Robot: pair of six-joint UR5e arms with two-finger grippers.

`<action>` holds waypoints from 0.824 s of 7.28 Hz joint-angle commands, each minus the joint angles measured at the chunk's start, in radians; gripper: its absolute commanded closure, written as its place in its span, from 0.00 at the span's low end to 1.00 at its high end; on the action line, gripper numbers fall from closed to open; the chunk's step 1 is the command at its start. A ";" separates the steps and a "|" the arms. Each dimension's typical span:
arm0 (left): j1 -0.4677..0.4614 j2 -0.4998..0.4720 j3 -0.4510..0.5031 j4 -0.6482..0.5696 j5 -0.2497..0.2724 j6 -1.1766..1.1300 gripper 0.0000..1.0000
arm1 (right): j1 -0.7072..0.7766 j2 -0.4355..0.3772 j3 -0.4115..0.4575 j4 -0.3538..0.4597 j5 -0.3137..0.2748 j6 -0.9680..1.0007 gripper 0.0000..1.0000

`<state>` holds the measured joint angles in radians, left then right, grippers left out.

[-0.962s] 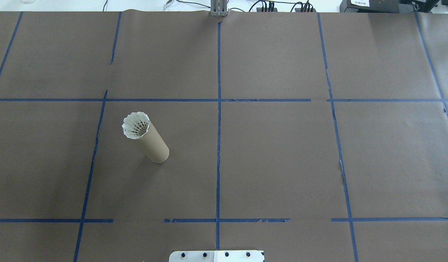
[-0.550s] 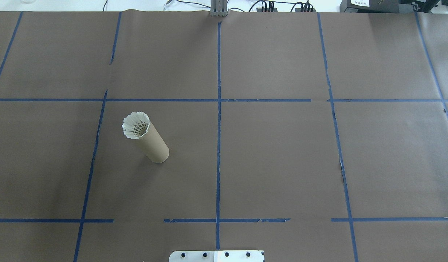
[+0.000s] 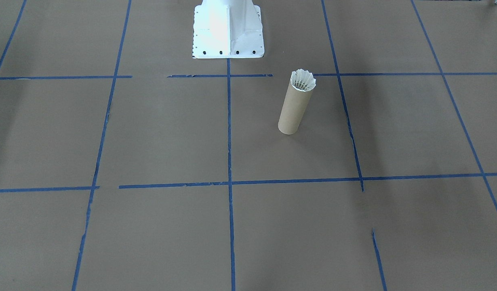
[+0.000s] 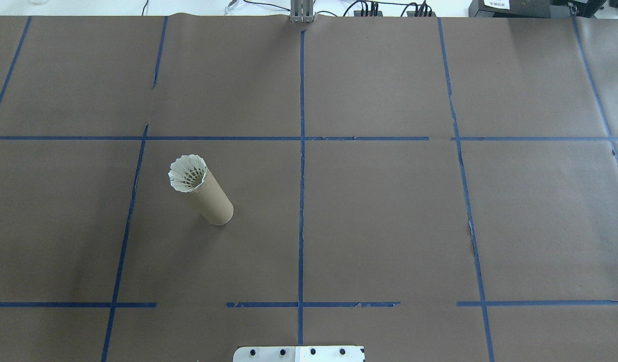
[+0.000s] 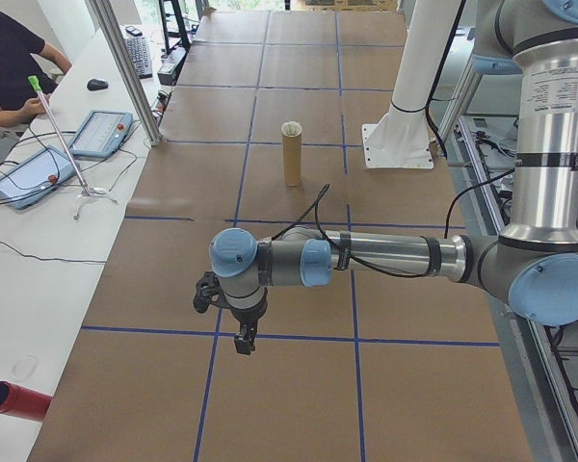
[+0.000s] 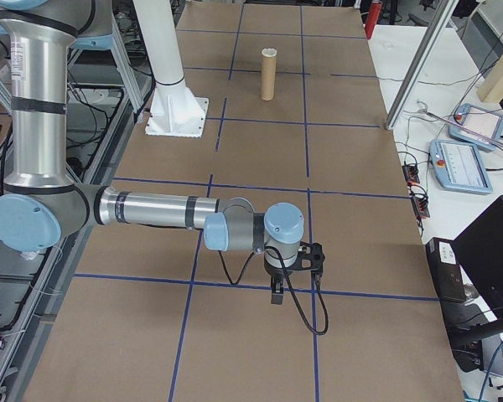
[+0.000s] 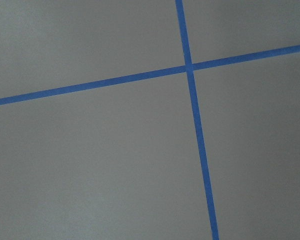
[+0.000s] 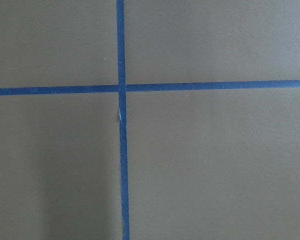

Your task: Collect badminton balls into bucket

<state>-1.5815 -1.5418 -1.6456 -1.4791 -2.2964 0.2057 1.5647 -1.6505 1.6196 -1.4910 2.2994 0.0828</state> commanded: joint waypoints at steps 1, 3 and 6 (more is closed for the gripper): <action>-0.002 0.000 0.000 -0.001 0.000 0.001 0.00 | 0.000 0.000 0.000 0.000 0.000 0.000 0.00; -0.002 -0.001 -0.002 -0.001 0.000 -0.002 0.00 | 0.000 0.000 -0.001 0.000 0.000 0.000 0.00; -0.014 -0.003 -0.002 -0.001 -0.001 0.000 0.00 | 0.000 0.000 -0.001 0.000 0.000 0.000 0.00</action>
<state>-1.5913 -1.5460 -1.6474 -1.4803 -2.2967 0.2051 1.5647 -1.6506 1.6188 -1.4910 2.2994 0.0829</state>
